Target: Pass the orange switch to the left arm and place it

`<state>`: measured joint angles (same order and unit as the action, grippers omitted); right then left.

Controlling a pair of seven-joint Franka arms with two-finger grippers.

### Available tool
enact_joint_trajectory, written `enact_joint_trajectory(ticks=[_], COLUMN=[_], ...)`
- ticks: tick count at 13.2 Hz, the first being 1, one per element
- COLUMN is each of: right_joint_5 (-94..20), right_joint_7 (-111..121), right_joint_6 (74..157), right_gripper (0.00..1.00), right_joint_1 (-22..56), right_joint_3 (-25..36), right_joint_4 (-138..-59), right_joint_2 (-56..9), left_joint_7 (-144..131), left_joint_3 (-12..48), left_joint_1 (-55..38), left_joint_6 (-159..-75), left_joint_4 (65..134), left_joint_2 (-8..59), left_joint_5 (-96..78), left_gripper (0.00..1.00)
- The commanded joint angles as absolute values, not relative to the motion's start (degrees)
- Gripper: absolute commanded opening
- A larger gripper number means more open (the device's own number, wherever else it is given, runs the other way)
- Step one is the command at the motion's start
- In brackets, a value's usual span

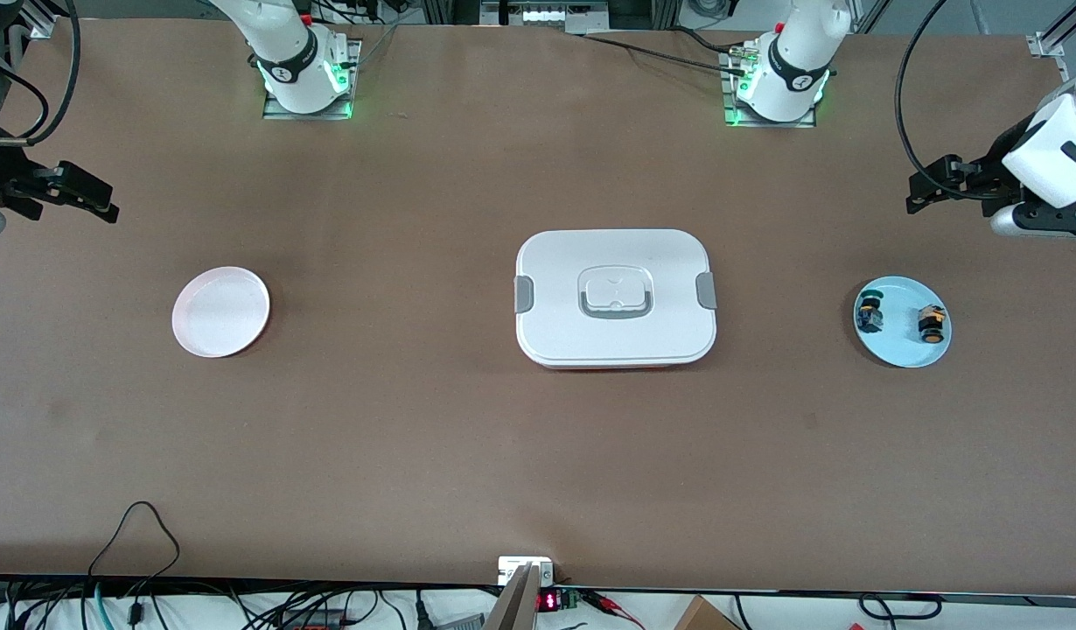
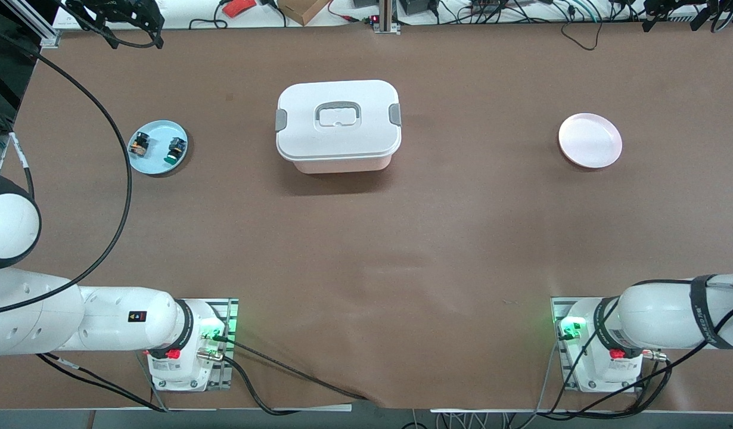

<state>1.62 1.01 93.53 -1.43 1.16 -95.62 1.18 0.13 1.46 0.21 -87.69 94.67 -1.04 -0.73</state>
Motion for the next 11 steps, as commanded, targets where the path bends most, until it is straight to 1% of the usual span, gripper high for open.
enact_joint_trajectory(ticks=[1, 11], right_joint_5=[2.5, 1.8], right_joint_7=[1.4, 1.8], right_joint_6=[93.0, 92.5], right_gripper=[1.0, 1.0], right_joint_1=[-1.7, -1.1], right_joint_3=[1.1, 0.7], right_joint_4=[-94.7, -94.7], right_joint_2=[1.0, 1.3], left_joint_7=[-0.9, -0.9], left_joint_3=[1.1, 1.1], left_joint_1=[-0.4, -0.3], left_joint_6=[-87.5, -87.4], left_joint_4=[93.3, 93.3], left_joint_2=[-0.4, 0.1], left_joint_5=[-1.5, -1.3], left_gripper=[1.0, 1.0])
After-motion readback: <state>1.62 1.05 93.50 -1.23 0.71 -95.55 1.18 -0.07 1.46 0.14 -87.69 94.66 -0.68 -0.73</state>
